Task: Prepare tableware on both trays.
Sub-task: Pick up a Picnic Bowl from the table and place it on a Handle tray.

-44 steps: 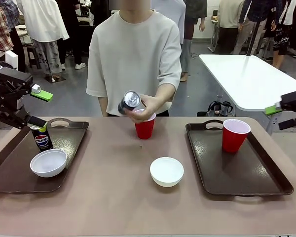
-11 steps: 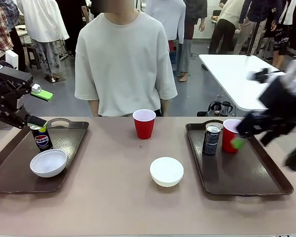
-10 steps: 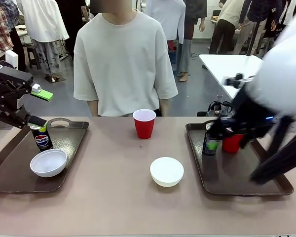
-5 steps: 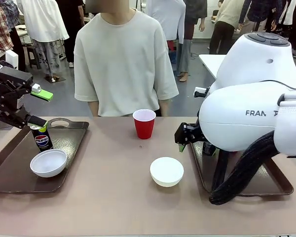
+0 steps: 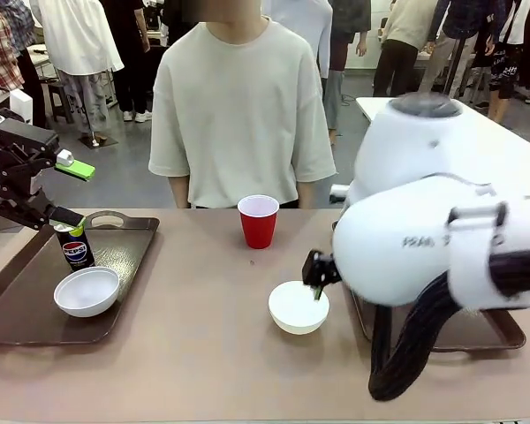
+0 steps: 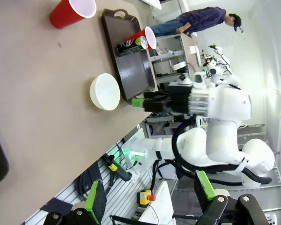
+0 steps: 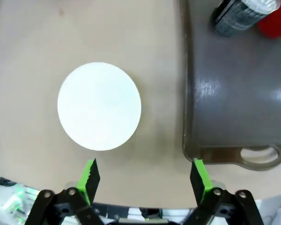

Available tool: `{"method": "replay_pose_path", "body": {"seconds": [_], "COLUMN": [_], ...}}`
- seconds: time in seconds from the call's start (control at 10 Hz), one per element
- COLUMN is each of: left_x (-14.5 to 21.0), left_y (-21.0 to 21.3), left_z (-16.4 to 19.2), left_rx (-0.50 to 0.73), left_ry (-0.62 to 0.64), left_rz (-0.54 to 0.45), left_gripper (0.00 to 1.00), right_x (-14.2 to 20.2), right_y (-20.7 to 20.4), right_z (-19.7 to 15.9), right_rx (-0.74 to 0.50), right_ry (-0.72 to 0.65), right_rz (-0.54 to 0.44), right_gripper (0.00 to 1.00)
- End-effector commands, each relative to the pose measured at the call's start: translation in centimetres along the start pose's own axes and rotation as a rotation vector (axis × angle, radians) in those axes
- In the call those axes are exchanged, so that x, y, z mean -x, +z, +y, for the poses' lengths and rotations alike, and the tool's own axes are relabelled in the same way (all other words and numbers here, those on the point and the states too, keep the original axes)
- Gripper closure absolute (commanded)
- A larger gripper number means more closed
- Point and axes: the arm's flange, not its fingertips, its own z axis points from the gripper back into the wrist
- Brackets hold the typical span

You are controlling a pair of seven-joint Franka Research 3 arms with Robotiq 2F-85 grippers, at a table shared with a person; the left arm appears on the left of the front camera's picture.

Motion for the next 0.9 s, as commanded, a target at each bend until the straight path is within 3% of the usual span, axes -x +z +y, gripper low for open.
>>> {"method": "replay_pose_path", "body": {"seconds": [0.0, 0.4, 0.8], "left_x": [-0.1, -0.1, -0.1], "left_y": [-0.1, -0.1, -0.1], "left_z": [0.0, 0.0, 0.0], "left_rx": [0.016, 0.016, 0.016], "left_ry": [-0.013, -0.013, -0.013], "left_rz": [-0.002, -0.002, -0.002], "left_gripper": [0.00, 0.00, 0.00], "right_x": [-1.1, -1.6, -2.8], "right_y": [-3.4, -6.7, -6.9], "right_z": [2.8, 2.8, 2.4], "right_rx": [0.039, 0.043, 0.004], "right_ry": [-0.007, 0.034, 0.002], "right_rz": [0.004, -0.020, -0.039], "right_gripper": [0.00, 0.00, 0.00]}}
